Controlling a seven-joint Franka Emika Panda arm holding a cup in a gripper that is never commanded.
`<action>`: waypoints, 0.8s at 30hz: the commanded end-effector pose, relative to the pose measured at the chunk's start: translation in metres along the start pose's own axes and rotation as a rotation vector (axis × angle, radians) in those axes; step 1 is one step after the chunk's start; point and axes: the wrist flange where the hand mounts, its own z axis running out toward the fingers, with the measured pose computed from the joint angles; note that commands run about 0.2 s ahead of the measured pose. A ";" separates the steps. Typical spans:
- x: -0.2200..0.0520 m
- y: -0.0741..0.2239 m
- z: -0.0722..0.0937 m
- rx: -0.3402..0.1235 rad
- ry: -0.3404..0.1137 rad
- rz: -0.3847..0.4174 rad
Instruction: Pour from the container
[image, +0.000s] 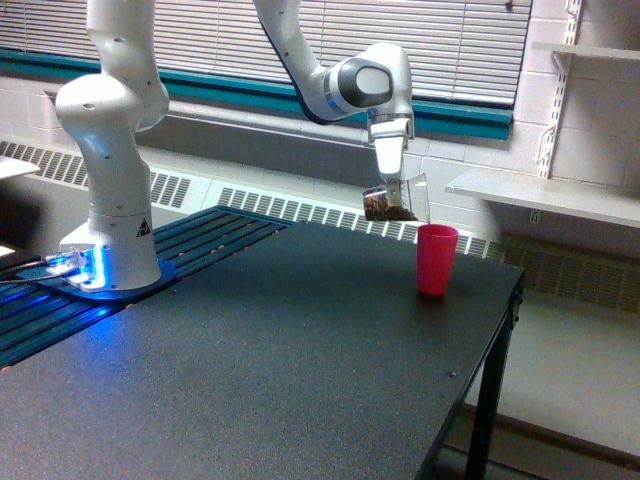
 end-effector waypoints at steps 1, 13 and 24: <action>-0.010 -0.017 -0.005 -0.003 0.001 -0.068; -0.039 -0.050 -0.002 -0.019 0.004 -0.119; -0.028 -0.052 0.003 -0.021 0.008 -0.096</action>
